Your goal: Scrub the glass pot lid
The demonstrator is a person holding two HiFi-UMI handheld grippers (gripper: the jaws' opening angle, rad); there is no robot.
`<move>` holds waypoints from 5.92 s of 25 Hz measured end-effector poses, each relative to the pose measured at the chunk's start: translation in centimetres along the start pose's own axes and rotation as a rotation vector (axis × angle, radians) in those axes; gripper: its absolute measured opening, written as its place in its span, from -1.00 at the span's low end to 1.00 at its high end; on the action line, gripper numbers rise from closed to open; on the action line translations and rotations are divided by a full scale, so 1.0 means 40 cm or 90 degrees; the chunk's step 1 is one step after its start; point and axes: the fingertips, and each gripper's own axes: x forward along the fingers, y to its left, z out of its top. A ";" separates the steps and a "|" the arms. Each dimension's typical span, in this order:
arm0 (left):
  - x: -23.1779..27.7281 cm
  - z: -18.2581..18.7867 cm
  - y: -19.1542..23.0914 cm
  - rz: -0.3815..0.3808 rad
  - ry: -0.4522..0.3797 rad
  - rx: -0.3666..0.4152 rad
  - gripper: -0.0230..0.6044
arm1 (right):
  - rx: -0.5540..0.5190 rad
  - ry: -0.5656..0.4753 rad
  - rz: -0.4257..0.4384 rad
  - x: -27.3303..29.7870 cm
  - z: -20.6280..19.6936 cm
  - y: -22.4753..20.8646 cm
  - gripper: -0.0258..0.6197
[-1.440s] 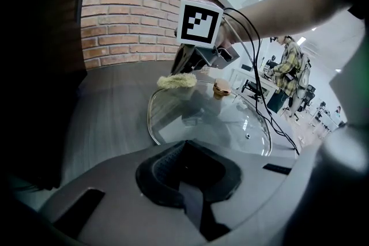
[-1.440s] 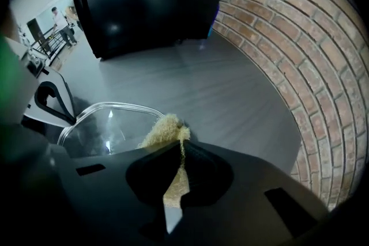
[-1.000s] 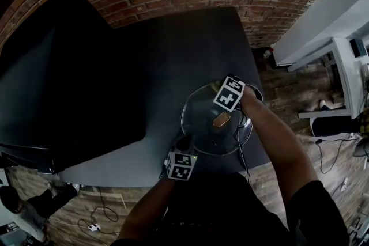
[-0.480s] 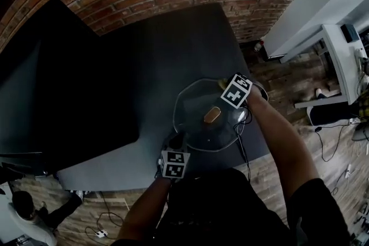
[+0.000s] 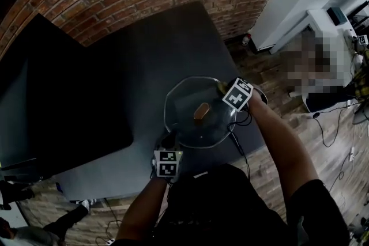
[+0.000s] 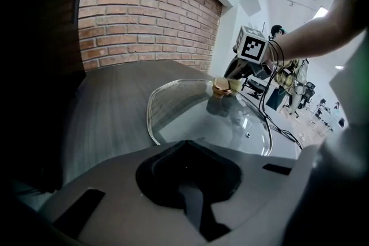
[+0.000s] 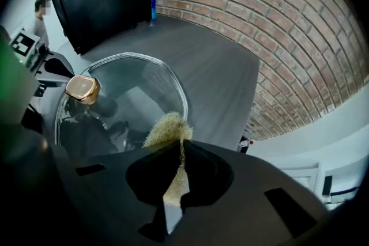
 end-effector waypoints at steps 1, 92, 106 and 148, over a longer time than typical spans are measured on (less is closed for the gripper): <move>0.000 0.001 0.001 -0.001 0.001 0.001 -0.82 | 0.010 -0.002 0.001 -0.004 -0.009 0.003 -0.84; -0.049 0.029 -0.006 -0.209 -0.002 0.127 -0.82 | 0.383 -0.280 0.029 -0.145 0.160 0.641 -0.84; -0.299 0.253 -0.137 -0.160 -0.252 0.128 -0.82 | 0.400 -0.513 -0.115 -0.524 0.042 0.463 -0.84; -0.642 0.067 -0.461 -0.066 -0.345 0.073 -0.82 | 0.274 -0.614 0.003 -0.789 -0.176 0.710 -0.84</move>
